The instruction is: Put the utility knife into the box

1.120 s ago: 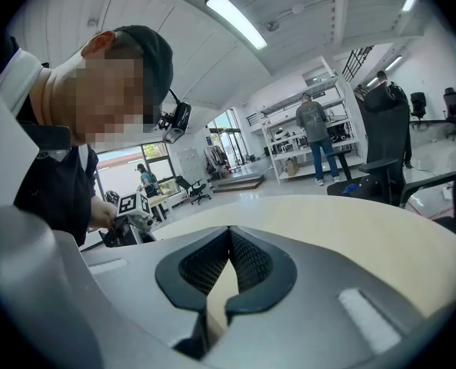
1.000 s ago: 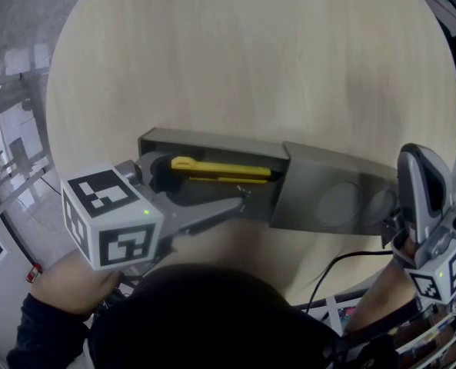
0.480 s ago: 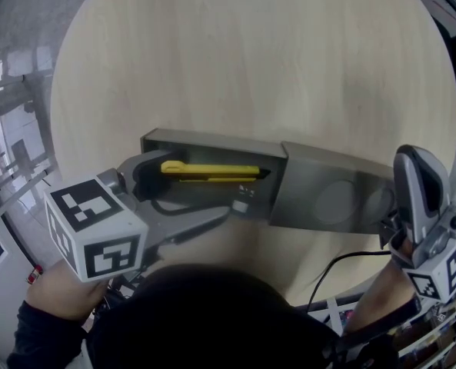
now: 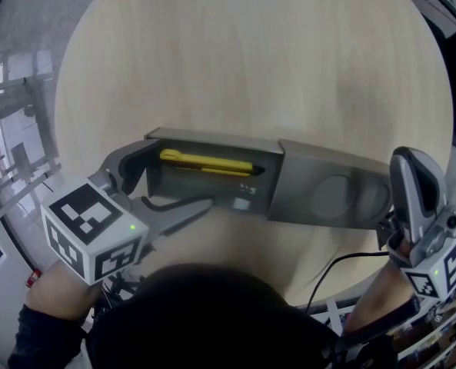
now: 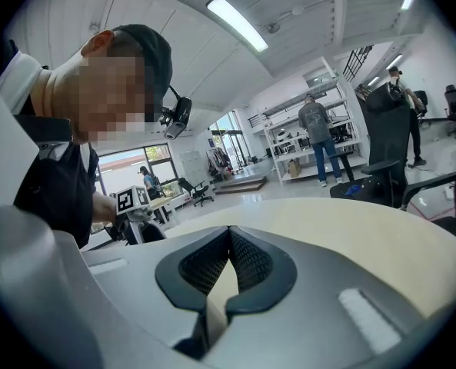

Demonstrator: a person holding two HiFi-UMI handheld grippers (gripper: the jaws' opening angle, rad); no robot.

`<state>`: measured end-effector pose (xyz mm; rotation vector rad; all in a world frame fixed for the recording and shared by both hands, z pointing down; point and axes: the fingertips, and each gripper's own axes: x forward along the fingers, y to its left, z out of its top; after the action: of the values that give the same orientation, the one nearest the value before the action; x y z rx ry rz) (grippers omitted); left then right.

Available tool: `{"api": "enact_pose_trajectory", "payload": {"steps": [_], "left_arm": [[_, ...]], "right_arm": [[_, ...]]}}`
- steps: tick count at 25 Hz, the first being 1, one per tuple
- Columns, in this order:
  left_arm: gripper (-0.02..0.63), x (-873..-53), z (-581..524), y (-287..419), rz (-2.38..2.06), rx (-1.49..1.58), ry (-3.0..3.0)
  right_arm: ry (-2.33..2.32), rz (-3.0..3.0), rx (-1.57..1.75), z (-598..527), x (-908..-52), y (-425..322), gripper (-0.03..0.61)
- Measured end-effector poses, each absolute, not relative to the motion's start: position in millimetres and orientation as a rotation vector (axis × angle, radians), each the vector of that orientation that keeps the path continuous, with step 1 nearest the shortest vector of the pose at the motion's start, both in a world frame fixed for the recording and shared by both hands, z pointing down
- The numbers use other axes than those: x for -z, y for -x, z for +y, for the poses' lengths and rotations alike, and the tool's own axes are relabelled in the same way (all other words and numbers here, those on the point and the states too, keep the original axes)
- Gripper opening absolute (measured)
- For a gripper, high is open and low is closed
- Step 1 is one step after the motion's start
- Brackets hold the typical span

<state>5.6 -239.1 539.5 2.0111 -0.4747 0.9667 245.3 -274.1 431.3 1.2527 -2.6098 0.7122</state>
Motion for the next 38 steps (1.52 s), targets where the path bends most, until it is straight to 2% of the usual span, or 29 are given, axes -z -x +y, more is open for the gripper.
{"api": "enact_pose_trajectory", "payload": {"steps": [6, 14, 20, 24, 27, 38], "left_arm": [[0.454, -534.5, -239.0, -8.5, -0.491, -0.901, -2.021], [0.445, -488.1, -261.1, -5.7, -0.579, -0.642, -2.184], [0.144, -425.3, -273.0, 7.1, -0.614, -0.279, -2.370], [0.033, -395.6, -266.1, 19.0, -0.637, -0.200, -2.461], [-0.002, -373.9, -258.4, 26.6, -0.651, -0.157, -2.497], [-0.002, -286.6, -213.3, 40.2, -0.544, 0.068, -2.594]], "right_arm": [[-1.244, -2.614, -0.698, -273.8, -426.6, -242.1, 0.015], [-1.292, -2.603, -0.712, -259.2, -408.7, -247.9, 0.015], [-1.332, -2.610, -0.739, -241.3, -386.8, -247.5, 0.015], [-1.362, -2.609, -0.749, -225.2, -366.9, -245.6, 0.015], [-1.382, -2.604, -0.739, -212.6, -352.7, -243.7, 0.015], [-1.447, -2.612, -0.688, -171.2, -302.7, -229.9, 0.015]]}}
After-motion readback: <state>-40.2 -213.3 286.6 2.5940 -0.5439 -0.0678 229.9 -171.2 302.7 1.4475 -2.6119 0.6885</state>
